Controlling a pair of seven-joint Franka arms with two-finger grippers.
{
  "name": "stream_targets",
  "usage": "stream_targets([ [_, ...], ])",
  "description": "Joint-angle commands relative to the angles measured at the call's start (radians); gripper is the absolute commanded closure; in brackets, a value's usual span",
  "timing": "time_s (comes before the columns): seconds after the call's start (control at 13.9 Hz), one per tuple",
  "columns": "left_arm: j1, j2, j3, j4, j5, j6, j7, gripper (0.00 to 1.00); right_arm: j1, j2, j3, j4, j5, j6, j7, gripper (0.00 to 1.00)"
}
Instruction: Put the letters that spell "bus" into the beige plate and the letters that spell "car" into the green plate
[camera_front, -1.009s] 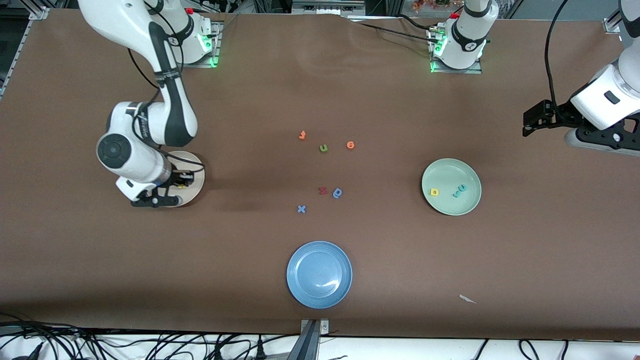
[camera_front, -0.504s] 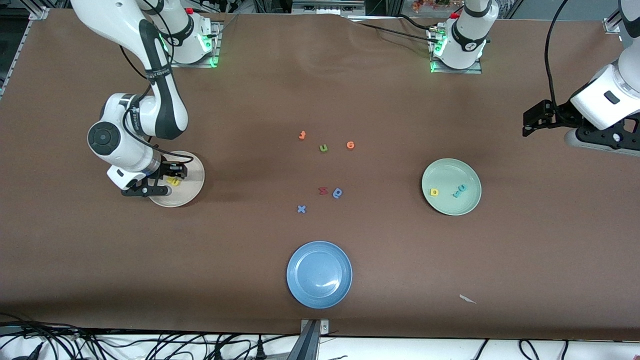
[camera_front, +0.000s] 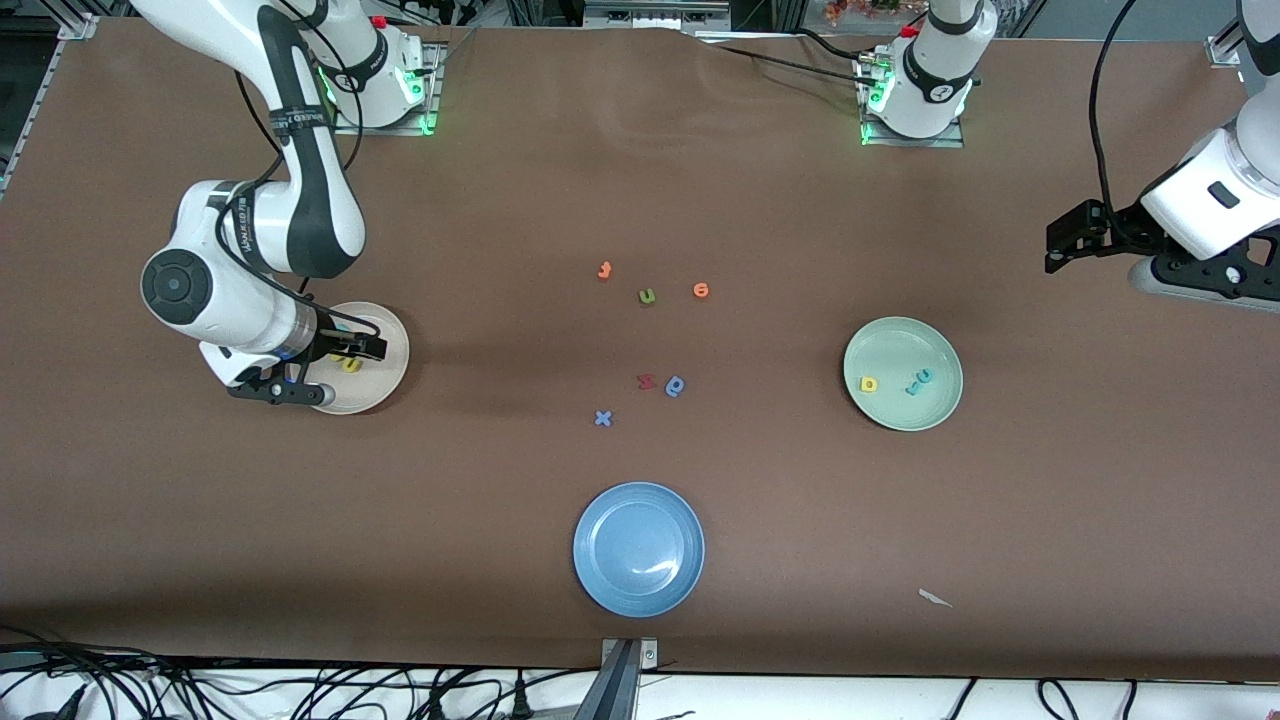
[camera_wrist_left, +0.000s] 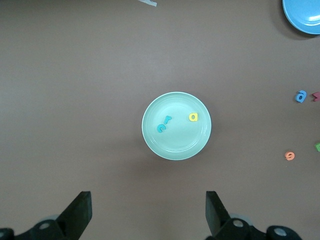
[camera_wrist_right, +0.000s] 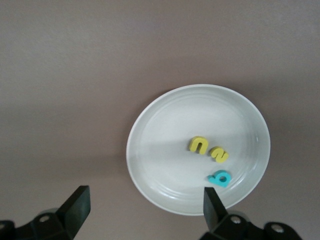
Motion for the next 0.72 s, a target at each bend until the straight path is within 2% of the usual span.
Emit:
stream_targets([
  [0.0, -0.002, -0.006, -0.001, 0.01, -0.002, -0.014, 0.001, 0.0, -0.008, 0.0, 0.006, 0.124, 0.009, -0.1, 0.092, 0.0],
  [0.07, -0.002, -0.006, -0.001, 0.01, -0.002, -0.012, 0.001, 0.0, -0.039, -0.007, 0.026, 0.135, 0.003, -0.108, 0.094, 0.0],
  [0.14, -0.002, -0.006, 0.0, 0.01, -0.002, -0.014, 0.001, 0.0, -0.103, -0.022, 0.085, 0.145, -0.012, -0.125, 0.094, 0.0],
  [0.29, -0.002, -0.006, -0.001, 0.01, -0.002, -0.014, 0.001, 0.0, -0.244, -0.076, 0.249, 0.144, -0.166, -0.128, 0.092, 0.0],
  [0.36, -0.002, -0.006, -0.001, 0.01, -0.002, -0.014, 0.0, 0.0, -0.312, -0.102, 0.313, 0.144, -0.216, -0.133, 0.092, 0.0],
  [0.5, -0.002, -0.006, 0.0, 0.01, -0.002, -0.014, 0.0, 0.0, -0.399, -0.16, 0.387, 0.141, -0.231, -0.151, 0.079, 0.0],
  [0.65, -0.002, -0.006, -0.001, 0.01, -0.002, -0.016, 0.0, 0.0, -0.563, -0.231, 0.548, 0.141, -0.274, -0.221, 0.054, 0.0],
])
